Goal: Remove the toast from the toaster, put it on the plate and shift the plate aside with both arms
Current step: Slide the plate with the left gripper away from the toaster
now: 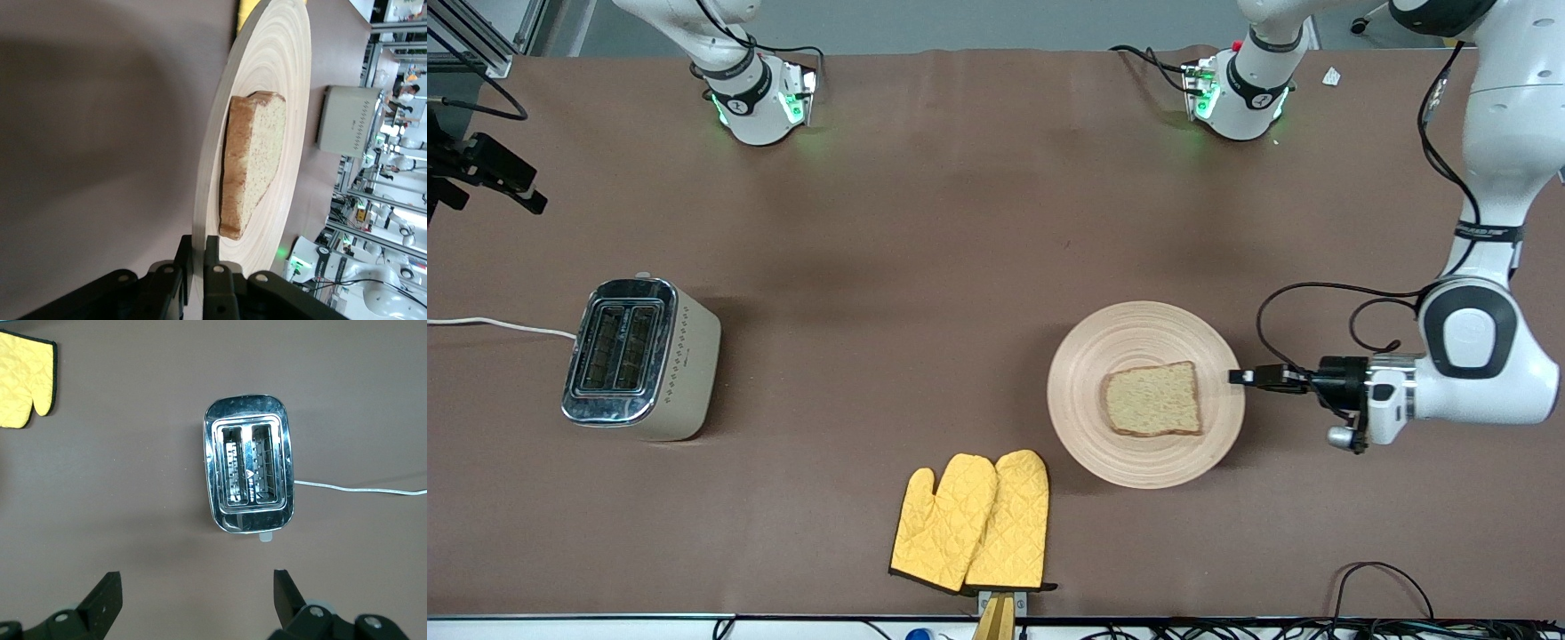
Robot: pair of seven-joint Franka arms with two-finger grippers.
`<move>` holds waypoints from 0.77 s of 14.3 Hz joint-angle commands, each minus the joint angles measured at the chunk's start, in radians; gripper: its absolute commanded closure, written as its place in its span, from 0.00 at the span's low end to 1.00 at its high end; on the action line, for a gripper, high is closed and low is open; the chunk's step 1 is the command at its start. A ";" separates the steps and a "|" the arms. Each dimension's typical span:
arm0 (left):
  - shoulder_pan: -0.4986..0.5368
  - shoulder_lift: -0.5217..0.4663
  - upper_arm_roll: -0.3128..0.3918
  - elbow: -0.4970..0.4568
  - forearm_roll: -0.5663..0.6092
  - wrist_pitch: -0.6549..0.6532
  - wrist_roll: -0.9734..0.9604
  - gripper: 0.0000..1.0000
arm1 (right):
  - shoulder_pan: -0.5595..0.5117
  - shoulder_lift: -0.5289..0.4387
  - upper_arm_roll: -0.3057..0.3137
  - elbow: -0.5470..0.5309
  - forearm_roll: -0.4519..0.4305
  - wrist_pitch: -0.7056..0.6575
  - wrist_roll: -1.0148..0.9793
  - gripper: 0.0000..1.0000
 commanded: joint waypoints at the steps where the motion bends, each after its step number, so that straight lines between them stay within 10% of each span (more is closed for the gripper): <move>1: 0.076 0.016 -0.013 -0.008 0.053 -0.025 0.050 1.00 | -0.004 0.004 0.003 0.014 0.019 -0.020 -0.008 0.00; 11: 0.232 0.101 0.010 0.003 0.202 -0.011 0.163 0.91 | 0.002 0.004 0.004 0.014 0.019 -0.020 -0.008 0.00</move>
